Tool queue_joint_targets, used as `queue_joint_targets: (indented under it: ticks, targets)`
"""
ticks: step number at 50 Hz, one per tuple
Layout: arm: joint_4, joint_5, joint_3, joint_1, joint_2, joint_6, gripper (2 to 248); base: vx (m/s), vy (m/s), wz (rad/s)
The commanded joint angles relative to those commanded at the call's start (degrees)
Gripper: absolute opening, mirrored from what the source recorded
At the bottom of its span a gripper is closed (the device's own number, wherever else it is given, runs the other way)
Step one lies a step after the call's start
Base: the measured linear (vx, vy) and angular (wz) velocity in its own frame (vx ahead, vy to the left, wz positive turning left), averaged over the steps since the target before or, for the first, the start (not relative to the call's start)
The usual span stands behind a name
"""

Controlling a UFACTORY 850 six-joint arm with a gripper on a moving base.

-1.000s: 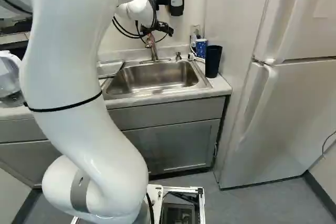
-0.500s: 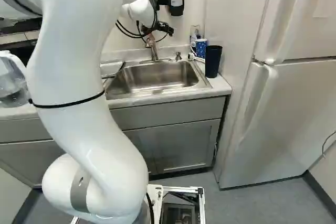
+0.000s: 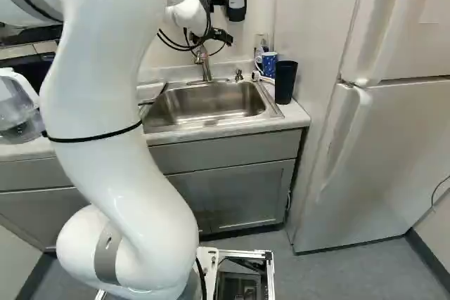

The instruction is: Rinse the cup and place it in the tray

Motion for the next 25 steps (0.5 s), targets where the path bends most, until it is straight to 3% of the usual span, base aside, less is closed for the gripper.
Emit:
queue_joint_targets:
  ticks: [25]
  targets:
    - [0.0,5.3,-1.1,0.0,-1.0,0.0,247,0.0,0.0,0.0]
